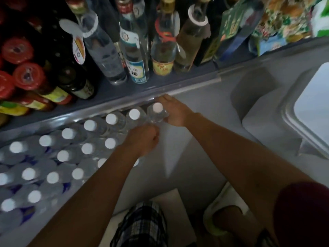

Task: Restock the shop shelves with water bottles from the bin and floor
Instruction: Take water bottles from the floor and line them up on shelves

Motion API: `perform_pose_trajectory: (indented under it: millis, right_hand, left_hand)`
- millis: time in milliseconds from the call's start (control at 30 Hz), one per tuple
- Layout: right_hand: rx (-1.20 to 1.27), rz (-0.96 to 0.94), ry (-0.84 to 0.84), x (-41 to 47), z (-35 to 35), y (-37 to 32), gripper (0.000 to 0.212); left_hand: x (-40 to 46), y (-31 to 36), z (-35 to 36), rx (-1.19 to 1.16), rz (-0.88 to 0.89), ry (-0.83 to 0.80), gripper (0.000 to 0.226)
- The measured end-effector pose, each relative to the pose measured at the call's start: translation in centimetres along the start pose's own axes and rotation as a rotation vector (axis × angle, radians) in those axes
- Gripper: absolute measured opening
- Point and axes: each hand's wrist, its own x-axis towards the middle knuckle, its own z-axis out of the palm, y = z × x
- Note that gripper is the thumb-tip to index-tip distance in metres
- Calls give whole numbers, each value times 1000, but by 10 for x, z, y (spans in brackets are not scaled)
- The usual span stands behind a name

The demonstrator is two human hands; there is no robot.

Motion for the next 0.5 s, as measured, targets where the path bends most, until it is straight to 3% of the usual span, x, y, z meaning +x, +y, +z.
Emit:
perform_pose_trajectory:
  millis: [267,400,500]
  right_hand:
    - [-13,-102,32,6,4,6,79]
    - [70,-47,65,-2,5,7,64]
    - [163,0,97,-16,-4,6,69]
  left_hand:
    - [7,-1,9,16,14,14,24]
    - [5,1,6,21,18,5,26]
    - [1,3,-1,20,28,7,24]
